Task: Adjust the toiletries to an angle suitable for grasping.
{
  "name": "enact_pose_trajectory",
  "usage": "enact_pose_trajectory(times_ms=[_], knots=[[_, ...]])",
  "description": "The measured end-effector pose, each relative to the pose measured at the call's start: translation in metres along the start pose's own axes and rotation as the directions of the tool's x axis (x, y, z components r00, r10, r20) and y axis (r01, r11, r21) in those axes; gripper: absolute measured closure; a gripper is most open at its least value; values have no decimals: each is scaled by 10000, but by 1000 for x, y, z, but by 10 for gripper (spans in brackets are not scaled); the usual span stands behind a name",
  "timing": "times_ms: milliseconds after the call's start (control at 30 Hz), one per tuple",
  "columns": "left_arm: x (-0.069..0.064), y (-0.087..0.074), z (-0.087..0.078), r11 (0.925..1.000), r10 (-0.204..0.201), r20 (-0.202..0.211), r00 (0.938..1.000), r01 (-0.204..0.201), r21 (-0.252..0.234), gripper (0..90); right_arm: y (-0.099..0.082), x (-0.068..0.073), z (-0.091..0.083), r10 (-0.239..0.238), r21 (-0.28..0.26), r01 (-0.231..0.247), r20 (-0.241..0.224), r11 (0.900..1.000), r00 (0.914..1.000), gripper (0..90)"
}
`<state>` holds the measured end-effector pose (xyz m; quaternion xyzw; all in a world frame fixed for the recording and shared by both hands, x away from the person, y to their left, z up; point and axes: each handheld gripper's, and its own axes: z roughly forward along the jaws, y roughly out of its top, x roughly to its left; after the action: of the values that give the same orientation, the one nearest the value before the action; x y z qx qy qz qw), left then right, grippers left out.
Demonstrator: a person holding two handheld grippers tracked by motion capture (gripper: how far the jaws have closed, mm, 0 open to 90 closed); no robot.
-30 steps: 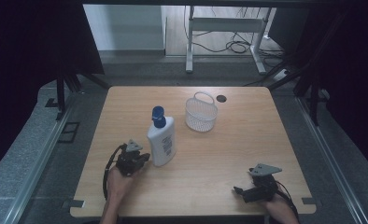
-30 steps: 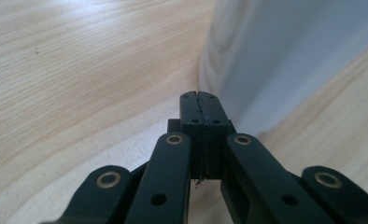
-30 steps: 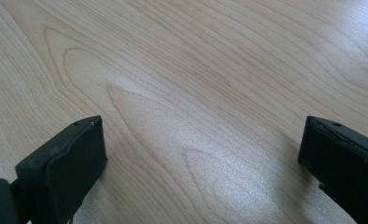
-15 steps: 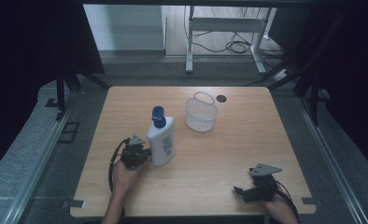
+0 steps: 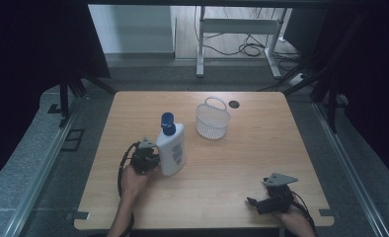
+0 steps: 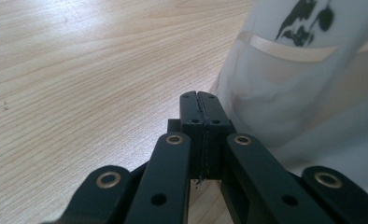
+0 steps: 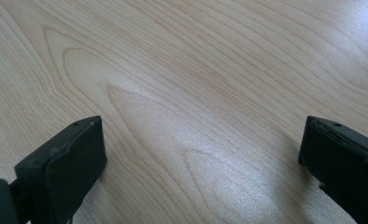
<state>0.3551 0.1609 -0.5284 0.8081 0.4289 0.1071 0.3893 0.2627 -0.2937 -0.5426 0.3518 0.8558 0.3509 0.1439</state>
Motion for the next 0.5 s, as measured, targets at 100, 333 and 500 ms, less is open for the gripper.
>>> enact_pose_trajectory(times_ms=[100,333,500], knots=[[-2,0,2,10000,60,96,9999,-60,43,891,0,0,0,0,4,0,2,10000,10000,1],[-10,-1,10,9998,155,254,9996,-158,144,891,0,0,0,0,8,0,3,10000,10000,0],[-15,-1,11,9994,275,324,9991,-282,206,891,0,0,0,-1,9,1,0,10000,10000,0]])
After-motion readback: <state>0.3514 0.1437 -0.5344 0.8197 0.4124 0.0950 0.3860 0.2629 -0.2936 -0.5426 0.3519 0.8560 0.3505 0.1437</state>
